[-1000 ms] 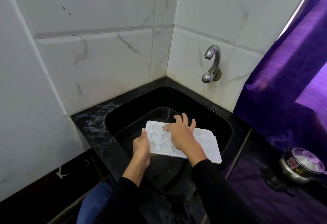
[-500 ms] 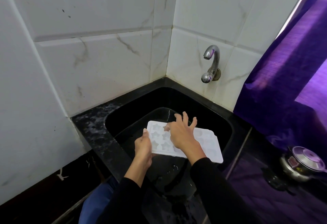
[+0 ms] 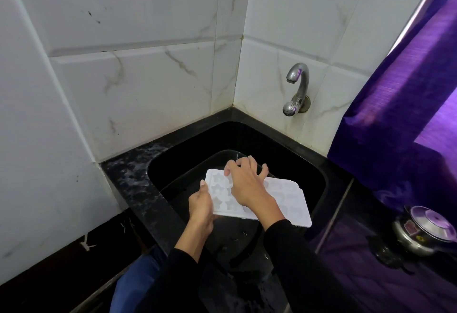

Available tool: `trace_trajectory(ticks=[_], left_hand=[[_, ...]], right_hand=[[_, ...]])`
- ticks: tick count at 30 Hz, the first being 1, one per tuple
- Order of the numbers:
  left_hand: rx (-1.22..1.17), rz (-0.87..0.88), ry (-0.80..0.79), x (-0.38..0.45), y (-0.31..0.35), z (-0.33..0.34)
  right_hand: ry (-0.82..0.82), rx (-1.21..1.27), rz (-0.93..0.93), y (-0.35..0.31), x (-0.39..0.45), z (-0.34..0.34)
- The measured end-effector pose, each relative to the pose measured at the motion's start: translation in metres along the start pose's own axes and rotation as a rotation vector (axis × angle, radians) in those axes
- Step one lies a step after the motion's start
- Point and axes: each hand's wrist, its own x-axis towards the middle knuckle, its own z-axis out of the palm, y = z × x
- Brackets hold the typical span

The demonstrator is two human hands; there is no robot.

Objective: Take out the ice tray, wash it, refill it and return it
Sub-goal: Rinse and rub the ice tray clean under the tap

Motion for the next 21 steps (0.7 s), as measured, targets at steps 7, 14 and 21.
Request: trace_trajectory(ticks=[7, 14, 21], left_hand=[[0.000, 0.028, -0.001, -0.001, -0.001, 0.000], [0.002, 0.033, 0.005, -0.004, 0.000, -0.003], [0.004, 0.028, -0.001, -0.005, 0.002, -0.004]], right_hand=[[-0.069, -0.116, -0.051, -0.011, 0.004, 0.004], [-0.069, -0.141, -0.043, -0.013, 0.003, 0.006], [-0.078, -0.122, -0.039, -0.017, 0.004, 0.008]])
